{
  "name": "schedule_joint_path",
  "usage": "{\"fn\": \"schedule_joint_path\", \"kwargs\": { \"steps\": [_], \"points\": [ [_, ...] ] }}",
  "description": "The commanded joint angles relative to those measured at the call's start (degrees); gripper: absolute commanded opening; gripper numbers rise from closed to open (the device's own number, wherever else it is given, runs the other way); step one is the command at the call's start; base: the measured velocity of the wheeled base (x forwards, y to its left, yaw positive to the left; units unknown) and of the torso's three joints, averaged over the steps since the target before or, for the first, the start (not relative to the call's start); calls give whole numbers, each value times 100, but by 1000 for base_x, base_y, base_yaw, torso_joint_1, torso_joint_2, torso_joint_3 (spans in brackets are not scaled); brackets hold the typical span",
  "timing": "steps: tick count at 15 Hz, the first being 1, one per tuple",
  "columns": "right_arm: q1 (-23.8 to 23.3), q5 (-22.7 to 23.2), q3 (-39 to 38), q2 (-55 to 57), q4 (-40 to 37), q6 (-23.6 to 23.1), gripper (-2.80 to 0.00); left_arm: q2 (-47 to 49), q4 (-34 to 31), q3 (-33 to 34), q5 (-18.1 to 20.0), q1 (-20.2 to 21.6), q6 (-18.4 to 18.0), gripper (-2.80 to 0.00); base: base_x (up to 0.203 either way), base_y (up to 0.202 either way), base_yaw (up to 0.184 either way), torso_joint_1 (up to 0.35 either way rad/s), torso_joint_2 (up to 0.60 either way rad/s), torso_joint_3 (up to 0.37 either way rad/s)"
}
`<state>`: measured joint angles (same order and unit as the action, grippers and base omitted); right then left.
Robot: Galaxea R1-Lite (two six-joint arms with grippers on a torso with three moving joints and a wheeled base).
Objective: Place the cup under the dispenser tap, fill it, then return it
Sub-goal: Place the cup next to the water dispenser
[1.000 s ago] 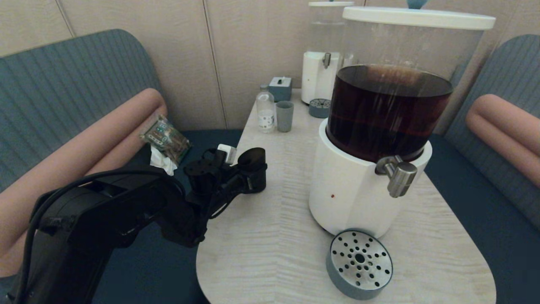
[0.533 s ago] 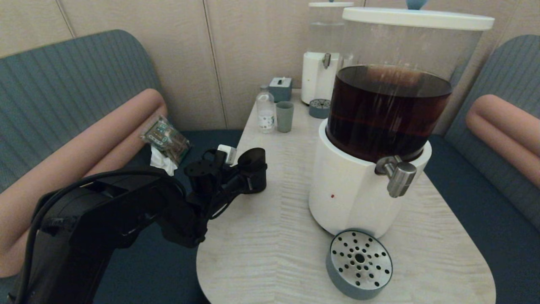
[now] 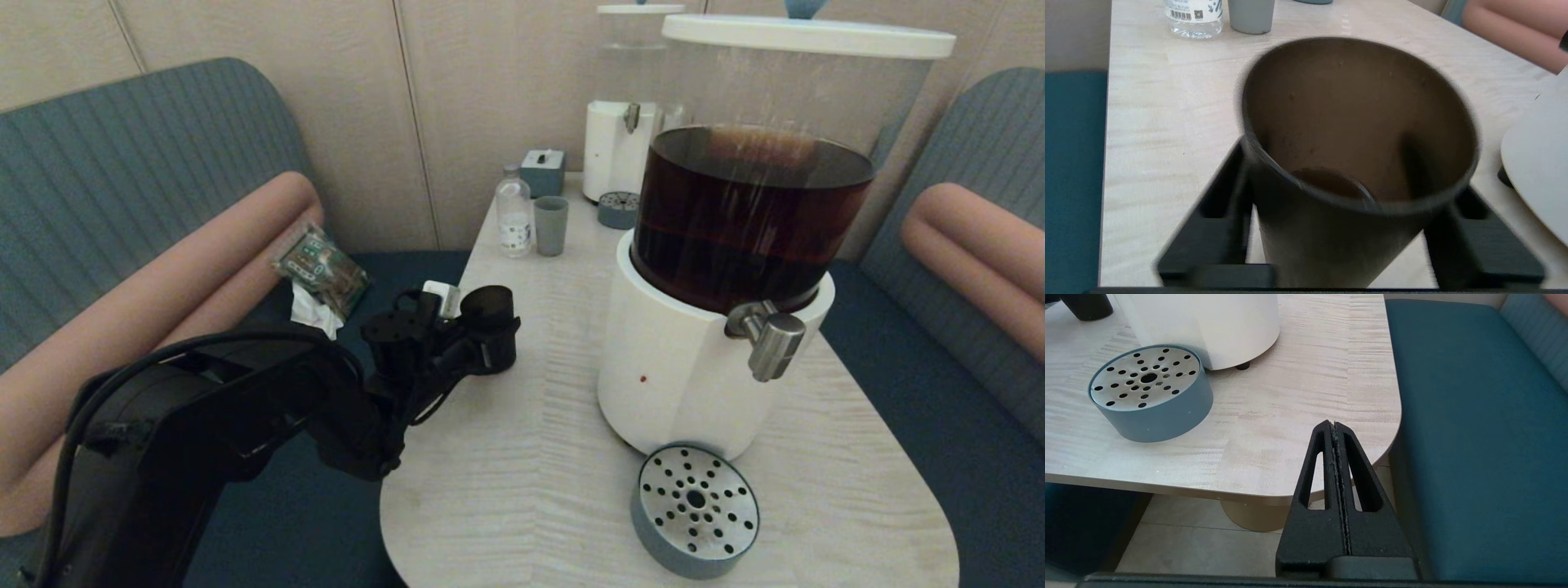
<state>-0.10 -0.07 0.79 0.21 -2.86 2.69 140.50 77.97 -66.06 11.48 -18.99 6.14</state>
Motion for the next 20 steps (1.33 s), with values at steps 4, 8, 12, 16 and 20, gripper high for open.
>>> {"fn": "schedule_joint_path", "kwargs": {
  "steps": [4,8,12,16,20],
  "points": [
    [1,-1,0,6,-4,3,-280,-47,77,136,21,-17,-40,0,0,0,0,0,0,0],
    [1,-1,0,6,-4,3,-280,-395,121,486,21,-17,-74,0,0,0,0,0,0,0],
    [1,-1,0,6,-4,3,-280,-932,190,1136,21,-17,-79,0,0,0,0,0,0,0],
    [1,-1,0,6,-4,3,-280,-1650,225,1883,21,-42,-98,0,0,0,0,0,0,0],
    [1,-1,0,6,-4,0,-280,-2640,227,2883,26,-66,-115,0,0,0,0,0,0,0]
  ]
}}
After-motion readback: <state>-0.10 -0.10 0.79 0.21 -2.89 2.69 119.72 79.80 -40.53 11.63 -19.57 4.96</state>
